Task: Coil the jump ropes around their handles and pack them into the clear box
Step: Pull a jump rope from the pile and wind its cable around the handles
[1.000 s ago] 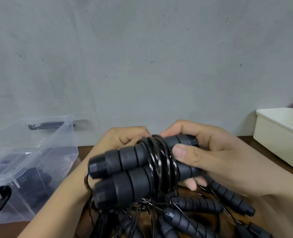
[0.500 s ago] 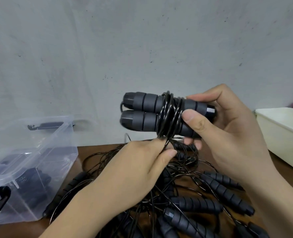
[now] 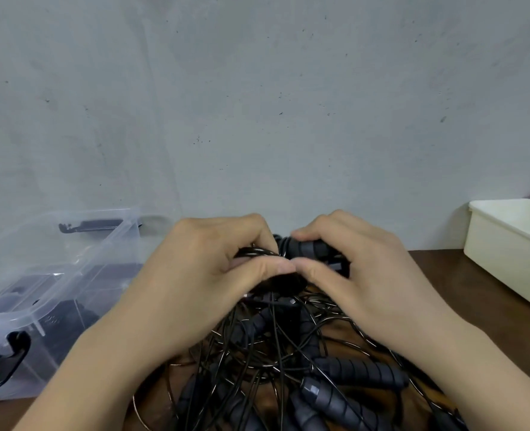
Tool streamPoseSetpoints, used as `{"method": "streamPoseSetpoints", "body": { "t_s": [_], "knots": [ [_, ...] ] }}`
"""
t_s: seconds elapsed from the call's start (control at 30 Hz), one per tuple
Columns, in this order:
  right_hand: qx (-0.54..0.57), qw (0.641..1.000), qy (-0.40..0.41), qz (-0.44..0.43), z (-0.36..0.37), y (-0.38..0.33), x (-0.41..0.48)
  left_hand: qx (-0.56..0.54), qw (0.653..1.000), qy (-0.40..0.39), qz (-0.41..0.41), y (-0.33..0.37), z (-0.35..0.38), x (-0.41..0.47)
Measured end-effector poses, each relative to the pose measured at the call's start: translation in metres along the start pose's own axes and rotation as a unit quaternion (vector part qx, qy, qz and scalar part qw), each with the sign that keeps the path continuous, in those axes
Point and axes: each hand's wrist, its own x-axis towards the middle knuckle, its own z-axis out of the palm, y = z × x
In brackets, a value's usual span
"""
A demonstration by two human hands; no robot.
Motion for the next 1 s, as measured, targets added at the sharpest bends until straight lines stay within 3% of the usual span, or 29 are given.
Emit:
{"method": "streamPoseSetpoints", "body": {
  "t_s": [0.17,0.23,0.33,0.43,0.6,0.77,0.9,1.0],
  "knots": [
    [0.047,0.994,-0.102,0.005,-0.002,-0.016,-0.006,-0.137,0.988,0.017,-0.064,-0.015,-0.008,0.001],
    [0.088,0.983,-0.159,0.007,-0.010,-0.020,-0.008,-0.144,0.987,0.010,-0.066,-0.025,-0.011,0.002],
    [0.177,0.957,-0.227,0.017,-0.023,-0.022,-0.011,-0.174,0.981,-0.016,-0.085,-0.035,-0.017,0.003],
    [0.327,0.914,-0.239,0.039,-0.033,-0.022,-0.013,-0.198,0.974,-0.052,-0.092,-0.042,-0.018,0.003],
    [0.470,0.864,-0.179,0.030,-0.038,-0.017,-0.012,-0.285,0.947,-0.098,-0.106,-0.032,-0.002,0.003],
    [0.552,0.832,-0.050,0.015,-0.042,-0.018,-0.005,-0.094,0.973,-0.129,-0.170,-0.029,0.033,-0.007],
    [0.472,0.880,0.050,0.002,-0.039,-0.009,-0.001,-0.082,0.985,-0.133,-0.070,0.002,0.048,-0.003],
    [0.392,0.916,0.076,0.023,-0.030,-0.001,0.002,-0.018,0.986,-0.160,-0.053,0.011,0.050,-0.006]
  ]
}}
